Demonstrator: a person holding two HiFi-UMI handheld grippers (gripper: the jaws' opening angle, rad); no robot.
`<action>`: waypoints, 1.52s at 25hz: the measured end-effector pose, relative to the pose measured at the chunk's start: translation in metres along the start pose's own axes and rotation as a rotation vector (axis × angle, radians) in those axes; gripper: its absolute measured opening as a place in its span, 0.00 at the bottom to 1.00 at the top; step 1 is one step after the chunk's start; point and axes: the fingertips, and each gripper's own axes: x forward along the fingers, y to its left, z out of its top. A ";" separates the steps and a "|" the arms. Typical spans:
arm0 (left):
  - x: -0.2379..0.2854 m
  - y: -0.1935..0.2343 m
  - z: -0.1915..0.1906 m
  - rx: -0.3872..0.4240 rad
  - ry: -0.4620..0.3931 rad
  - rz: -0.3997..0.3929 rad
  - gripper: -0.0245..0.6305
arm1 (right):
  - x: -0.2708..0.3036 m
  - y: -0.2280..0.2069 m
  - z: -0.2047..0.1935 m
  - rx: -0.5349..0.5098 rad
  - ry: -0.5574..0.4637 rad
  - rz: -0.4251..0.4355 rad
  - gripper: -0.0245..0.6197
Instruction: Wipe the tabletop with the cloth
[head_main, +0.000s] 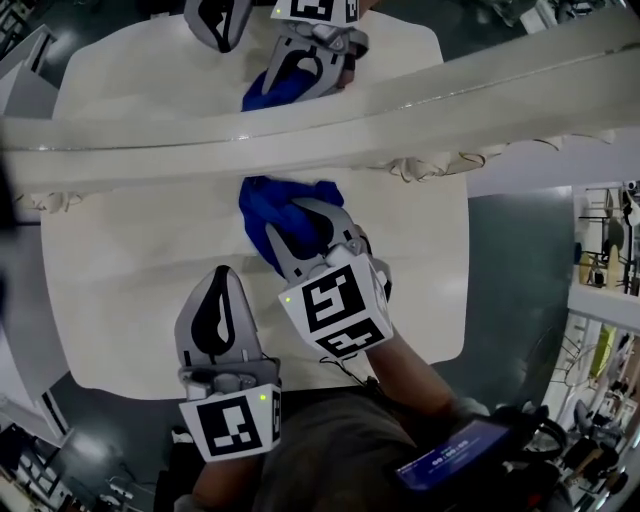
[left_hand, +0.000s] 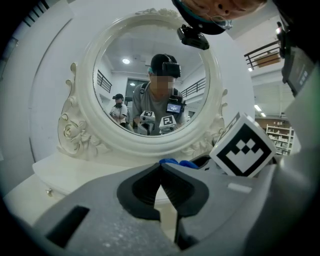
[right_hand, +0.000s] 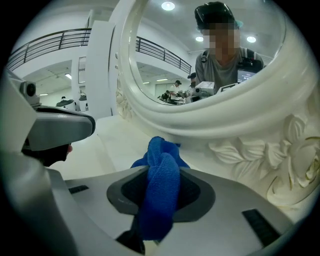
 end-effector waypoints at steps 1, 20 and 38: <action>0.002 -0.002 0.000 0.003 0.001 -0.005 0.06 | 0.000 -0.003 -0.002 0.002 0.000 -0.005 0.22; 0.008 -0.083 0.005 0.066 0.003 -0.097 0.06 | -0.054 -0.068 -0.052 0.067 0.004 -0.103 0.22; 0.013 -0.159 0.005 0.123 0.011 -0.168 0.06 | -0.104 -0.124 -0.102 0.151 0.004 -0.184 0.22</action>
